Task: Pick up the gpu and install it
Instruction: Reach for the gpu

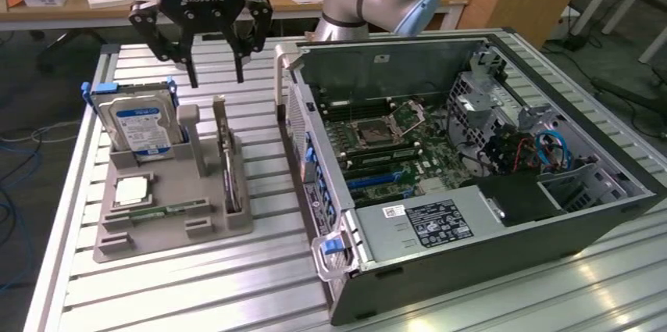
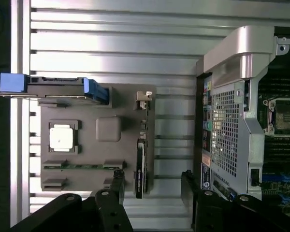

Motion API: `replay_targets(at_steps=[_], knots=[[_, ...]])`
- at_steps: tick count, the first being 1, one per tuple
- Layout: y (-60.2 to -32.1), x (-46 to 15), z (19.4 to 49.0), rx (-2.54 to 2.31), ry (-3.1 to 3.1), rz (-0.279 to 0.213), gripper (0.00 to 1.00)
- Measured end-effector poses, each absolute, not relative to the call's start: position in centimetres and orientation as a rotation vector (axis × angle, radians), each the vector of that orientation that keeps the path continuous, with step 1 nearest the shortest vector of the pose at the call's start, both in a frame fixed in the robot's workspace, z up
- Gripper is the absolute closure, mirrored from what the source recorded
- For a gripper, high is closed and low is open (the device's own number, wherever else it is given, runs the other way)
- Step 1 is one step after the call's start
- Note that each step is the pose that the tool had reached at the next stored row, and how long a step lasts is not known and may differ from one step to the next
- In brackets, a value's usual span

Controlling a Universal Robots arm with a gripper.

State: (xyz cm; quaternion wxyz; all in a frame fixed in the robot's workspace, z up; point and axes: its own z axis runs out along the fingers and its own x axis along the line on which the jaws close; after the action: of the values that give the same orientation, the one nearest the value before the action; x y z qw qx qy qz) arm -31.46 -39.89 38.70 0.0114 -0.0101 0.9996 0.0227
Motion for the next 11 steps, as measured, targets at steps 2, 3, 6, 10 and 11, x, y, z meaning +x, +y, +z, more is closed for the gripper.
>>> replay_targets(at_steps=[2,3,6,10,11], knots=[[-39.9,-31.5,38.5,-0.066,3.118,0.071,0.41],[-39.9,-31.5,38.3,-0.072,3.119,0.071,0.41],[-40.0,-31.6,37.8,-0.08,3.12,0.071,0.41],[-40.2,-31.7,37.1,-0.081,3.12,0.072,0.41],[-40.3,-31.7,36.9,-0.081,3.12,0.072,0.41]])
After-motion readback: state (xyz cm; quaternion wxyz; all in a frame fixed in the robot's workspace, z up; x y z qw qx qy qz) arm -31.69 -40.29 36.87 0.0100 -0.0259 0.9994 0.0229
